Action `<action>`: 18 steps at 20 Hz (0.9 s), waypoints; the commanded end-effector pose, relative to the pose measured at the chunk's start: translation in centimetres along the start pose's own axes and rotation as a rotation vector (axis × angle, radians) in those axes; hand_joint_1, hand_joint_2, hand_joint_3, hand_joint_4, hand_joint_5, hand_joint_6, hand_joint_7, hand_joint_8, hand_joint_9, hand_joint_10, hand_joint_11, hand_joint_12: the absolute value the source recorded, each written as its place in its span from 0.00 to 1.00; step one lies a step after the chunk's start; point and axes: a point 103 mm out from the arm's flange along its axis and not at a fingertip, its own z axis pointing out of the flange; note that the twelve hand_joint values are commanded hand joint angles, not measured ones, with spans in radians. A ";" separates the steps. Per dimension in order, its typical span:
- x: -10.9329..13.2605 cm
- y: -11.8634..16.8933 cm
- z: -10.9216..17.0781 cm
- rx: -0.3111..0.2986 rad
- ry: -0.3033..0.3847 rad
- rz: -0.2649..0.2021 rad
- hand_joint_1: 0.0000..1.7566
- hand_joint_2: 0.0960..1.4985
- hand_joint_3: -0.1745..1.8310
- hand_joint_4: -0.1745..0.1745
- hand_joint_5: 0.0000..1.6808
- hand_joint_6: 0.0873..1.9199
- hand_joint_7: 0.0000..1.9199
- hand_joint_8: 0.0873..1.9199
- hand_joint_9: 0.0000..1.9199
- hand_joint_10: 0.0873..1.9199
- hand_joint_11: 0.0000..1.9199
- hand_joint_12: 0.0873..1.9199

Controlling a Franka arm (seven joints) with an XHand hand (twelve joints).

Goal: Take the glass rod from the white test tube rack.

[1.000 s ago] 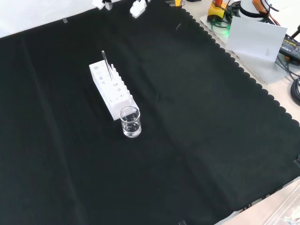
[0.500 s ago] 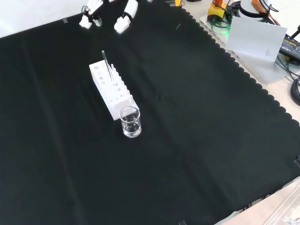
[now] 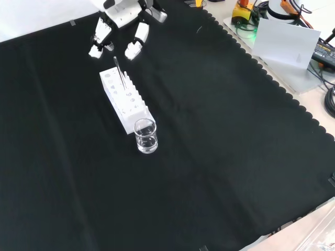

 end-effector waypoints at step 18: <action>-2.3 3.2 3.4 0.034 -0.023 -0.015 0.29 0.65 0.28 0.00 0.22 0.35 0.38 0.60 0.62 0.62 0.74 0.65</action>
